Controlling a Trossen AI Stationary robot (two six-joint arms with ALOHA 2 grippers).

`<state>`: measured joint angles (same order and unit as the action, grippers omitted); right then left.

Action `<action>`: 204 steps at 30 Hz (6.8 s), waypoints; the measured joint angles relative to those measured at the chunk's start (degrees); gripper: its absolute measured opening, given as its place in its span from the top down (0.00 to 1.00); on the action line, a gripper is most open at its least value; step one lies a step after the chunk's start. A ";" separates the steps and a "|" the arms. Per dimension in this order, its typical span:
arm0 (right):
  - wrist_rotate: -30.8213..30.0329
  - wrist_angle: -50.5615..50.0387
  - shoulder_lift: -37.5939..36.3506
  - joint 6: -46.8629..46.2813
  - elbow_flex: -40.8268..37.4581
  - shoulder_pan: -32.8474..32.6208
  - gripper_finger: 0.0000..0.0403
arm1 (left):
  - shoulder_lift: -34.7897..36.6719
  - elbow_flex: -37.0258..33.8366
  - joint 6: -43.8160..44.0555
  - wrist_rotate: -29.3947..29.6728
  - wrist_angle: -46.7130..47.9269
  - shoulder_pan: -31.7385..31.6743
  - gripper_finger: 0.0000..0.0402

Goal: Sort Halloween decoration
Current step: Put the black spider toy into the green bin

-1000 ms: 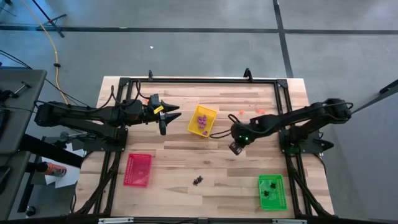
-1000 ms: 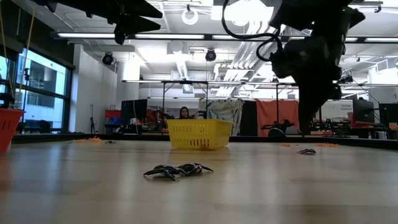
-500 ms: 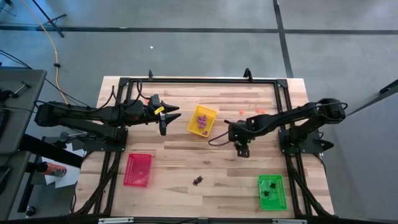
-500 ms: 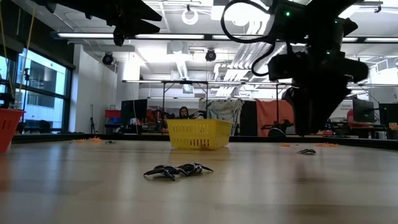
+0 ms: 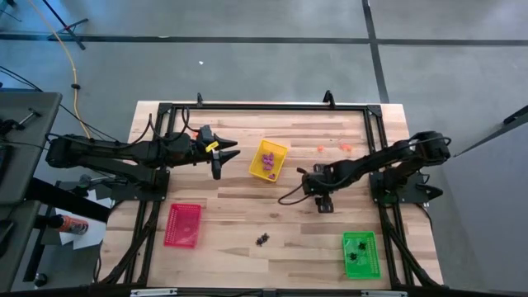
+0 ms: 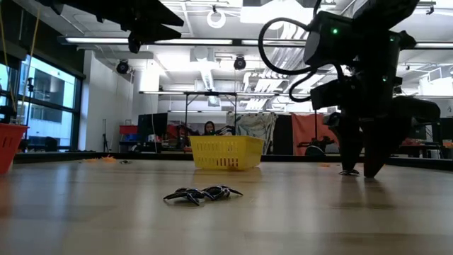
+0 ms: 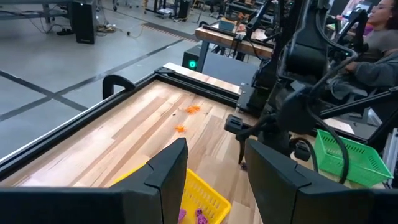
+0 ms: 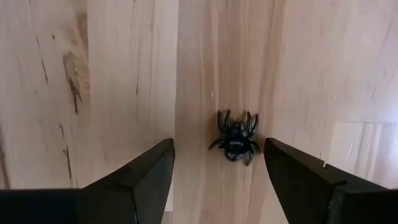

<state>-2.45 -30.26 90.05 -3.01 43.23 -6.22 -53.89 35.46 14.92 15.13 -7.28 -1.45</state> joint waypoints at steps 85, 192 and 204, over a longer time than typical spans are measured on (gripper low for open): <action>1.24 1.56 6.33 20.98 3.23 -3.30 0.85 | -0.26 0.00 3.08 1.99 4.45 0.00 0.62; -4.03 48.72 -17.26 -1.55 12.19 5.74 1.00 | -1.26 2.27 -15.54 -10.11 -23.48 0.14 0.62; -3.07 50.14 -16.14 -2.53 12.19 6.23 1.00 | -4.56 3.19 -18.21 -10.13 -22.86 0.13 0.62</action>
<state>-5.52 19.89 73.91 -5.54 55.42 0.01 -58.45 38.65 -3.29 5.00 -30.15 -1.32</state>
